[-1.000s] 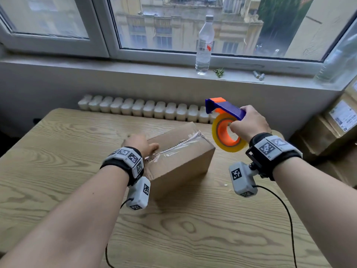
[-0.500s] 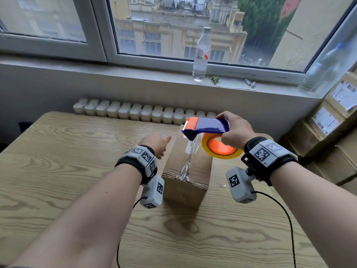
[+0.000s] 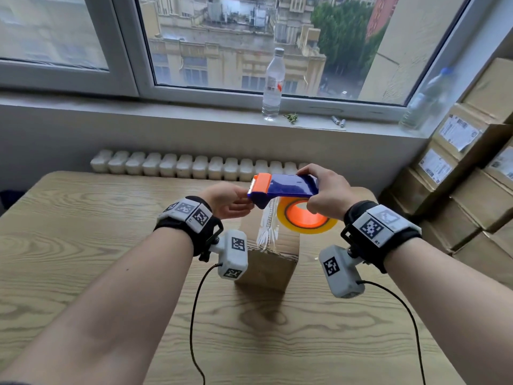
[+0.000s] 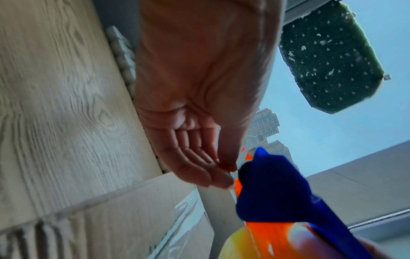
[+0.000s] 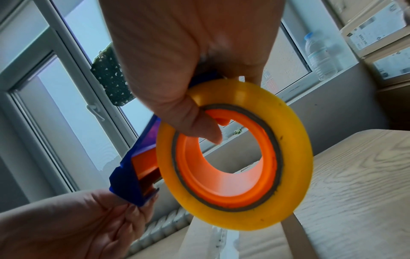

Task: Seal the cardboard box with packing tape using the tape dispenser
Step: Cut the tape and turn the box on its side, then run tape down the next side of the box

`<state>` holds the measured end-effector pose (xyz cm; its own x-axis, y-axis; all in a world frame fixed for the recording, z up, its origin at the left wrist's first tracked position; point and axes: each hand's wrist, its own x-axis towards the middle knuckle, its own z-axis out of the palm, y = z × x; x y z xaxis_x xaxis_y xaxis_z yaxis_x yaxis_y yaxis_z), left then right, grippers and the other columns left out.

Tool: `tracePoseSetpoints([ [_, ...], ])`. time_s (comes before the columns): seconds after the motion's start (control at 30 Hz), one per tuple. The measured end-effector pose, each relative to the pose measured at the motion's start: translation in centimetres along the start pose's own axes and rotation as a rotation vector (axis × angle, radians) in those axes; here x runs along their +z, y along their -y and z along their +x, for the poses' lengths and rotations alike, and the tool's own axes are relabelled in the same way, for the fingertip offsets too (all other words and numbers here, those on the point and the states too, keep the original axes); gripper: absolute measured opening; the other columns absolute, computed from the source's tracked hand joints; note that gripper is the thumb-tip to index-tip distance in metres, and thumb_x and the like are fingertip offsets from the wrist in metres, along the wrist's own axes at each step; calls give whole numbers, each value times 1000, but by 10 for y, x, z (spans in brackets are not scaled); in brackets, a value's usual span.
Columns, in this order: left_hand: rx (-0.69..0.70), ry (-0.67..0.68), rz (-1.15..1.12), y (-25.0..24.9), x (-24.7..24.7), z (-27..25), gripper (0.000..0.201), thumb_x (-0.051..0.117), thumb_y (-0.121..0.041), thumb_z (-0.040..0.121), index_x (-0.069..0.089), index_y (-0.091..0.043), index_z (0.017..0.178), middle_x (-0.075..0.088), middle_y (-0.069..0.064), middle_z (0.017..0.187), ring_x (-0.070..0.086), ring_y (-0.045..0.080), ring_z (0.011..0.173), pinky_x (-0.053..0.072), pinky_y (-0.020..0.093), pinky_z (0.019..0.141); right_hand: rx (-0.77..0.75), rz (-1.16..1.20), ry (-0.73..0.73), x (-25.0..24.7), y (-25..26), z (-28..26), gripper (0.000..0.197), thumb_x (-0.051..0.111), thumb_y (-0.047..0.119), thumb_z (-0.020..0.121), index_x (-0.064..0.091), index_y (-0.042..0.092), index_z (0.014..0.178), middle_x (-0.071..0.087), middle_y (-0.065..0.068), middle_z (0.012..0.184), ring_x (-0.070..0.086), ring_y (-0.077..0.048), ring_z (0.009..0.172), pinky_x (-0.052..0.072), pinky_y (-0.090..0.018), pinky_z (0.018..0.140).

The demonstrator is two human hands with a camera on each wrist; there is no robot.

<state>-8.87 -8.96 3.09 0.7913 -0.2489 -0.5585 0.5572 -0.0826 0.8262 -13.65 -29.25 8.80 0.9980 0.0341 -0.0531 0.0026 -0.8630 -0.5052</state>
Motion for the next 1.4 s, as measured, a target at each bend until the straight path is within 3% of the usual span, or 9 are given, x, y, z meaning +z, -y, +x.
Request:
tracePoseSetpoints([
  [0.1,35,-68,57,7,-2,-6,18,50,-11,97,60,-7,82,59,3,72,61,5,46,54,15,49,4,-8,1,5,8,-9,61,57,-6,68,55,25,121,55,1,98,49,-19,89,38,-25,75],
  [0.23,118,-171,214,20,-5,-8,22,54,-6,93,60,-9,72,60,3,64,57,3,42,51,14,46,7,-37,54,10,14,-20,67,63,-4,66,55,28,124,55,4,97,51,-17,86,38,-21,70],
  [0.37,101,-200,286,30,-15,-10,23,59,-7,91,59,-8,68,60,-2,44,53,0,32,48,14,42,8,-72,151,10,18,-26,78,68,0,62,53,35,130,59,6,102,56,-13,80,41,-20,61],
  [0.47,62,-228,348,42,-37,-14,20,63,-15,91,61,-8,72,60,1,61,55,7,47,48,15,47,26,-164,169,2,14,-36,76,68,1,64,52,38,129,59,7,102,51,-3,68,34,-13,52],
  [0.57,-7,-219,387,60,-55,-21,17,65,-16,89,63,-6,76,61,4,67,55,12,54,49,15,44,13,-246,186,-2,9,-47,75,70,0,64,55,36,127,62,7,107,50,-11,81,31,-7,55],
  [0.63,-20,-199,367,71,-55,-20,21,67,-17,88,62,-5,71,58,5,62,51,11,46,45,14,39,-18,-286,211,5,10,-51,73,69,-2,63,57,33,126,63,6,106,52,-14,88,39,-12,62],
  [0.73,6,-237,415,81,-51,-15,29,73,-30,82,61,-8,68,59,4,59,51,10,45,43,17,41,-30,-249,222,11,12,-53,72,66,-6,61,59,28,125,65,-1,111,57,-20,96,50,-30,79],
  [1.27,46,-303,546,98,-44,-10,39,71,-48,78,62,-11,69,66,0,71,59,11,64,51,31,72,-34,-342,269,17,12,-53,71,67,-4,63,56,28,126,57,5,100,51,-18,88,41,-27,70],
  [1.4,13,-277,542,100,-40,-8,44,67,-55,79,62,-11,76,65,-1,73,60,11,66,50,30,71,-10,-362,282,21,11,-50,74,68,-3,63,53,29,129,56,6,101,51,-17,90,41,-28,70],
])
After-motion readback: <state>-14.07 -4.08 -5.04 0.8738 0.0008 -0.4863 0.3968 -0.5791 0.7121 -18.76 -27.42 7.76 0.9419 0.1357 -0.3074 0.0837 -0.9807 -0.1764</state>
